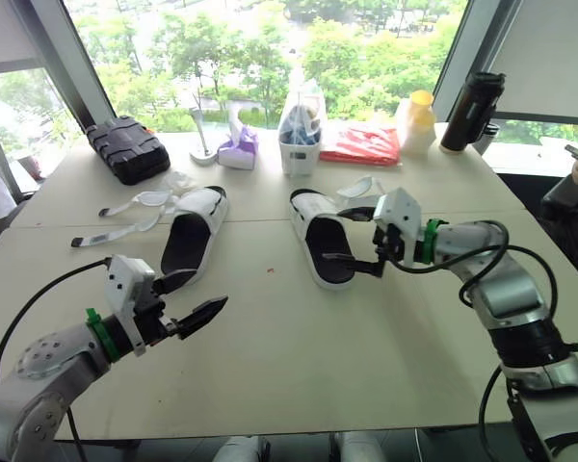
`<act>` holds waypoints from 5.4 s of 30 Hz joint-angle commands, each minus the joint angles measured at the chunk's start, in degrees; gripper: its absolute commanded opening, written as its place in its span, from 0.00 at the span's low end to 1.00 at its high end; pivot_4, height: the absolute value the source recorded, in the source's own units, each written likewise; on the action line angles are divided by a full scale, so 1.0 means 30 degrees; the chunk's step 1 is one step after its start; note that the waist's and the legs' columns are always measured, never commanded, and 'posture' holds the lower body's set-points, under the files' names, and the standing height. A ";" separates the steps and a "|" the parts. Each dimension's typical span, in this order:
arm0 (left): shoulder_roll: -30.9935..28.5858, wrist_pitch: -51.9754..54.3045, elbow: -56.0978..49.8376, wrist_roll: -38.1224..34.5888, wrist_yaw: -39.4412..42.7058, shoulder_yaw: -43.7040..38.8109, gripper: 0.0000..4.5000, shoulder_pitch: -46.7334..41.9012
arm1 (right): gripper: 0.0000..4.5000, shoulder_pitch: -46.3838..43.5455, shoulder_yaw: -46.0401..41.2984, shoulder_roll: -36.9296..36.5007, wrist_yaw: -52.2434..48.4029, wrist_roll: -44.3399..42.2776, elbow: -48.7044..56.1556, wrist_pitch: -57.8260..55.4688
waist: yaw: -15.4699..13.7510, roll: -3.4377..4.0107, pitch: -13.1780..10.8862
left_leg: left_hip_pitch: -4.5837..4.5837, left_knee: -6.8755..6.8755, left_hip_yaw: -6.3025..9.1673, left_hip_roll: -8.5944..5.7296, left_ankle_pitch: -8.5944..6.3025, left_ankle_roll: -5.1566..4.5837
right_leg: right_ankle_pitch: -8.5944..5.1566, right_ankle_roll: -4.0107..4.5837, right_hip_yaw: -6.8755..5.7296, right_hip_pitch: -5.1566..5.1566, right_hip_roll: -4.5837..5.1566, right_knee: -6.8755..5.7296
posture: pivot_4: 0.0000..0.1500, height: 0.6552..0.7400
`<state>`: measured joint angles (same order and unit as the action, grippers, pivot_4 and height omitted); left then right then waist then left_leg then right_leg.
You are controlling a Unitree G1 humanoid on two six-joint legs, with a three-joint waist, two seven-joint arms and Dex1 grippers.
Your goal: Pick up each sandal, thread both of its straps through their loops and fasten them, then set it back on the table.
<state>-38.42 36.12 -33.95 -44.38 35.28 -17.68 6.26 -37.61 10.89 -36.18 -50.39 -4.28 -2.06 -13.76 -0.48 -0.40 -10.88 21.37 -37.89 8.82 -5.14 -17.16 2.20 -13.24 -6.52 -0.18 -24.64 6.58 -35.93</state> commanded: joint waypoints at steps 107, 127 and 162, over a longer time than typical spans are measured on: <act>-0.0513 -0.7621 0.5835 0.5780 0.7167 0.4023 0.02 -0.0873 | 1.00 -0.1096 0.4309 -0.4869 -0.2765 -0.4200 -0.3102 0.9688 | 0.0946 -0.0021 0.0013 | -0.0398 0.0245 -0.0450 0.0361 0.0020 0.0029 | 0.0141 0.0220 0.0457 0.0051 -0.0416 0.0000 | 1.00 1.00; 0.1000 -0.7571 0.9893 0.8677 0.9090 0.9062 0.02 -0.6099 | 1.00 0.0786 0.0804 -0.2566 -0.3129 -0.3114 0.0565 0.4187 | 0.0391 -0.0029 0.0015 | -0.0321 0.0222 -0.0458 0.0339 0.0019 0.0034 | 0.0178 0.0152 0.0427 0.0009 -0.0365 0.0047 | 1.00 1.00; 0.2073 -0.8414 1.0861 0.9956 0.9357 1.0276 0.02 -0.6174 | 1.00 -0.8032 0.0269 0.4223 -0.4471 -0.7604 -1.1313 -1.5336 | 0.0426 -0.0013 0.0033 | -0.0299 0.0222 -0.0438 0.0297 0.0008 0.0013 | 0.0250 0.0059 0.0430 0.0041 -0.0329 0.0167 | 1.00 1.00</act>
<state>-32.22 10.33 -2.19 -16.26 63.38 11.06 -13.46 -58.77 12.57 -25.30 -62.74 -27.37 -33.07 -60.39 0.80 -0.44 -10.79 20.46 -37.23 7.48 -4.25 -17.14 2.24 -12.48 -6.36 1.12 -24.51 5.59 -35.43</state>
